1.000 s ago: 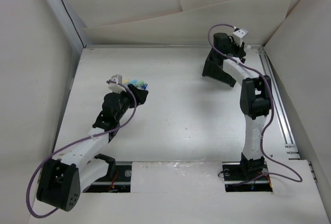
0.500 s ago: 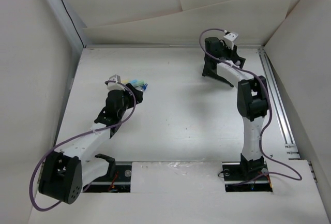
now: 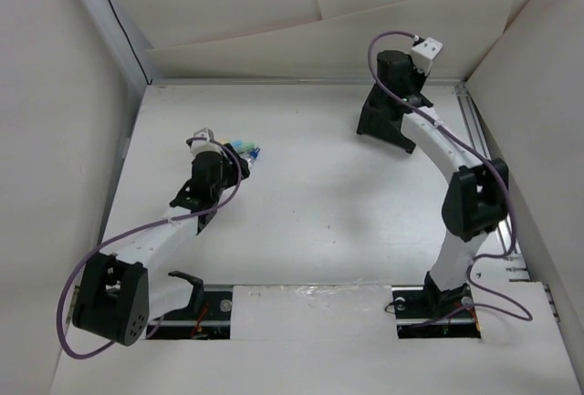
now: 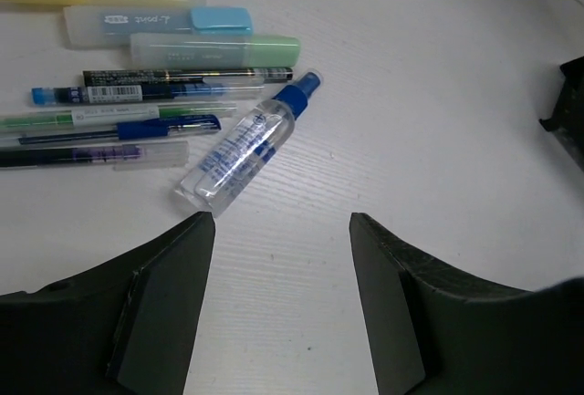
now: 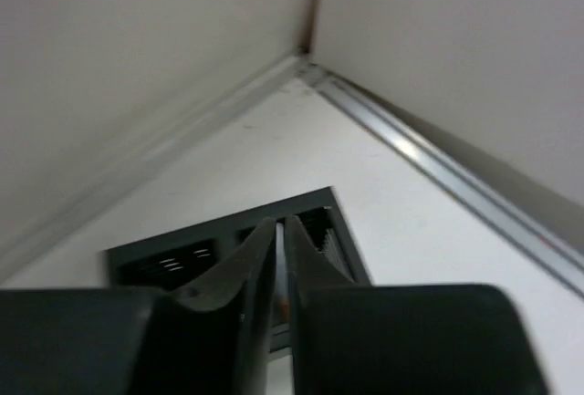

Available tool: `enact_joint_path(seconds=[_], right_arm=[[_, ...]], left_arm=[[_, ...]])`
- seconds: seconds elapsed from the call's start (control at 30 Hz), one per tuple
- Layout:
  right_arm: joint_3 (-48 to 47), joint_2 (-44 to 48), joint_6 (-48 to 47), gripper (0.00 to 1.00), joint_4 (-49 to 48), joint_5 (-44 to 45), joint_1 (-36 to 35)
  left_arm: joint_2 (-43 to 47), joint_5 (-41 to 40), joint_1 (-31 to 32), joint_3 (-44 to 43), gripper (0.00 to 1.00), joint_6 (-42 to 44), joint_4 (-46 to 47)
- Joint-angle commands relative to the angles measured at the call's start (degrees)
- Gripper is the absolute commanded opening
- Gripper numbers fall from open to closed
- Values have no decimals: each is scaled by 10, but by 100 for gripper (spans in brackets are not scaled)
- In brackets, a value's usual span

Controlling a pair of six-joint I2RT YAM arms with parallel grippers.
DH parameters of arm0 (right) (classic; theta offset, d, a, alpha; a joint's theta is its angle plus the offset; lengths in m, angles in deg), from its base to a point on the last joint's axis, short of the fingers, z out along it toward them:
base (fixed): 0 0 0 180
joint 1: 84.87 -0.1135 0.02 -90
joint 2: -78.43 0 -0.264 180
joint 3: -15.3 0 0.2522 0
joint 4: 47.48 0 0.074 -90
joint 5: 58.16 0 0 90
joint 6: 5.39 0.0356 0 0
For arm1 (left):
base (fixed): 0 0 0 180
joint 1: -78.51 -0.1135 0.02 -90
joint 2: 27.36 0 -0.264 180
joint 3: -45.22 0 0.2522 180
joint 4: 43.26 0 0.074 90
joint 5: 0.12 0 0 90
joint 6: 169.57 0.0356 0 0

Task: Sort the stationery into containers
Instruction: Place the pen in the storage box, then pick up the stationery from the center of the board.

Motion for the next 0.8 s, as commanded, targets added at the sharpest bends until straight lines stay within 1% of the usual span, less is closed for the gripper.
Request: enact_joint_path(seconds=[0.0, 0.03, 0.1, 0.13, 0.17, 0.23, 0.3, 0.33, 0.4, 0.43, 0.5, 0.53, 0.63, 0.67, 0.77], right_arm=[[-3, 82, 82, 8, 69, -118, -33], [6, 94, 95, 0, 82, -164, -47], [61, 133, 102, 0, 62, -201, -69], [83, 145, 102, 0, 48, -226, -80], [121, 165, 107, 0, 25, -242, -101], [145, 171, 107, 0, 18, -274, -118], [157, 177, 113, 8, 18, -303, -137], [164, 177, 113, 16, 18, -311, -137], [169, 170, 113, 24, 18, -328, -152], [169, 170, 106, 31, 18, -328, -161], [169, 165, 106, 38, 18, -333, -169], [169, 165, 106, 45, 18, -333, -169], [169, 165, 100, 54, 18, -338, -174], [169, 165, 100, 58, 12, -343, -174], [169, 170, 100, 65, 12, -349, -174]], left_arm=[[-27, -34, 2, -37, 57, 27, -34], [-44, -43, 2, -42, 57, 27, -54], [-65, -62, 2, -62, 57, 40, -60], [-77, -73, 2, -72, 57, 41, -81], [-104, -83, 2, -82, 57, 41, -88], [-135, -112, 2, -113, 60, 52, -94], [-180, -119, 2, -142, 62, 68, -99], [-195, -107, 2, -152, 62, 76, -92], [-232, -79, 2, -173, 64, 100, -92], [-241, -74, 2, -192, 64, 100, -92], [-251, -68, 2, -198, 64, 106, -92], [-251, -68, 2, -198, 64, 112, -92], [-251, -61, 2, -198, 64, 112, -92], [-257, -52, 2, -193, 62, 118, -92], [-263, -52, 2, -193, 61, 118, -92]])
